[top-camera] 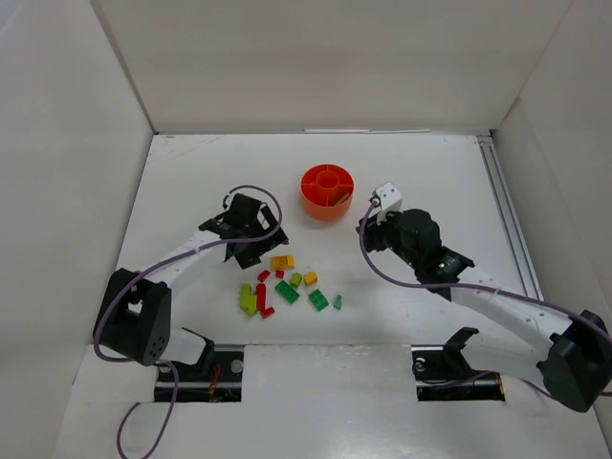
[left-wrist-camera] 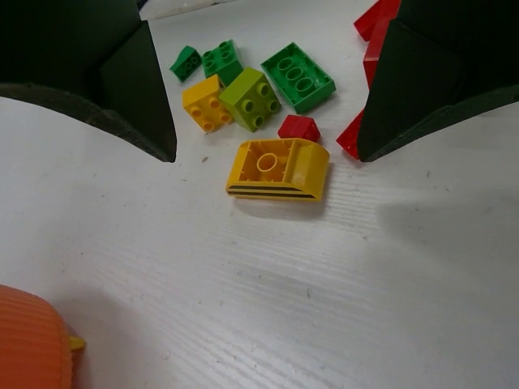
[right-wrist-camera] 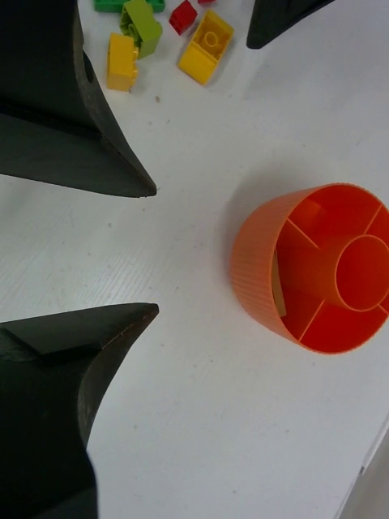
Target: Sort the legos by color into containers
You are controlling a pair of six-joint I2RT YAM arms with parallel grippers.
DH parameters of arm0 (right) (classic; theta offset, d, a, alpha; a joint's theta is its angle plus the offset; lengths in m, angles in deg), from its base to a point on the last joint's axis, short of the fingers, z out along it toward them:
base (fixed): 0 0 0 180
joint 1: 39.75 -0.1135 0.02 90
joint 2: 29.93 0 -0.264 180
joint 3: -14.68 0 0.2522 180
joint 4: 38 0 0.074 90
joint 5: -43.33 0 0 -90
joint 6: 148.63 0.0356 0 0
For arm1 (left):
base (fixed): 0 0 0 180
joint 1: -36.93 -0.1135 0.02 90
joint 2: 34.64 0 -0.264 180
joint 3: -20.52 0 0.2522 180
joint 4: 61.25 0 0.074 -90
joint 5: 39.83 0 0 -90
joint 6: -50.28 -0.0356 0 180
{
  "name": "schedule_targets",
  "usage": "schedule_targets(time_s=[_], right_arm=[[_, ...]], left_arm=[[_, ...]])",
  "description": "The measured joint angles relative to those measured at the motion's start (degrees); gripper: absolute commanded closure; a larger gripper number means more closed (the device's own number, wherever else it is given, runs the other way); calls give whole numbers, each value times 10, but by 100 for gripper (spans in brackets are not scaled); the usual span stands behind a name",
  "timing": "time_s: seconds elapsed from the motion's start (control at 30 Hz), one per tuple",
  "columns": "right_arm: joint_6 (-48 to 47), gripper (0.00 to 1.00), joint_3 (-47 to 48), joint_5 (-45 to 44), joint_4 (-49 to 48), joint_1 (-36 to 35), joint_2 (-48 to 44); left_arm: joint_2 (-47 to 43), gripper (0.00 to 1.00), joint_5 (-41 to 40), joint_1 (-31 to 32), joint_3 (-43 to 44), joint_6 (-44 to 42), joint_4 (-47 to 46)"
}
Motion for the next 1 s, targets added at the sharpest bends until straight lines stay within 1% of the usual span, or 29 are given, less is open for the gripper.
schedule_targets(time_s=[0.1,0.27,0.4,0.43,0.57,1.0], right_arm=[[2,40,-3,-12,7,0,-25],[5,40,-6,-21,11,-2,-50],[5,39,-14,-25,15,-4,-60],[5,39,-15,-26,18,-4,-61],[5,39,-23,-31,29,-4,-68],[7,39,-24,-49,47,-4,-91]], left_arm=[[2,12,20,3,-19,51,-14],[2,12,31,16,-40,125,-20],[2,18,24,26,-44,172,-34],[2,18,21,26,-47,181,-38],[2,22,9,26,-52,210,-48],[8,27,-35,36,-59,253,-60]])
